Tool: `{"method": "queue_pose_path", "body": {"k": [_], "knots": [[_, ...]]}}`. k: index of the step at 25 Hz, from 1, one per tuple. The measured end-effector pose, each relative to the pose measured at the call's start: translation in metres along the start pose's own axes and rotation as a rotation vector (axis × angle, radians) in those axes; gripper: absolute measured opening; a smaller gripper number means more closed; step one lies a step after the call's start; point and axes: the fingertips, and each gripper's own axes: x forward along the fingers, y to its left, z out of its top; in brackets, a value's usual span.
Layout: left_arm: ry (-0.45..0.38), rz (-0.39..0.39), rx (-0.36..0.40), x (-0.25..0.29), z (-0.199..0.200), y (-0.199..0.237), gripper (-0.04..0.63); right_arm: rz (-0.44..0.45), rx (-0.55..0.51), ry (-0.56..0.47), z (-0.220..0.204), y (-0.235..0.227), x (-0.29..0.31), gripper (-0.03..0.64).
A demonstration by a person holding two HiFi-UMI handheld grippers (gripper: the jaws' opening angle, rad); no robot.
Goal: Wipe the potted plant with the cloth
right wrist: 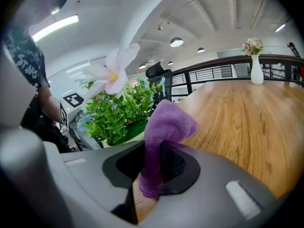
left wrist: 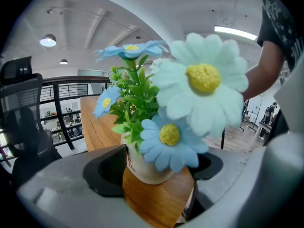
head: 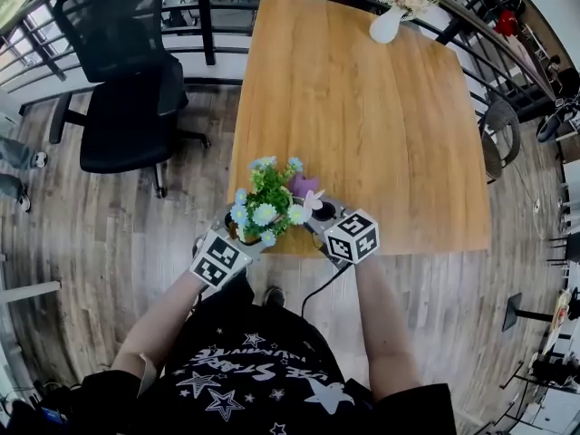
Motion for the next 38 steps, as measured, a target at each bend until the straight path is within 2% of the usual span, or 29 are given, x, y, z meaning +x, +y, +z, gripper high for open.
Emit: {"method": "queue_pose_path", "body": {"k": [15, 18, 23, 31, 38], "knots": [[0.016, 0.058, -0.046, -0.002, 0.0, -0.001, 0.397, 0.053, 0.012, -0.015, -0.024, 0.039, -0.014, 0.078], [0.006, 0.087, -0.075, 0.001, 0.003, 0.002, 0.397, 0.047, 0.023, -0.028, -0.026, 0.044, -0.015, 0.078], [0.039, 0.137, -0.117, 0.004, 0.002, 0.001, 0.397, 0.019, 0.042, -0.053, -0.03, 0.048, -0.017, 0.08], [0.038, 0.202, -0.165, 0.01, 0.007, 0.001, 0.397, 0.031, 0.086, -0.072, -0.033, 0.054, -0.022, 0.08], [0.025, 0.258, -0.202, 0.016, 0.01, 0.001, 0.396, 0.002, 0.07, -0.056, -0.037, 0.055, -0.02, 0.08]]}}
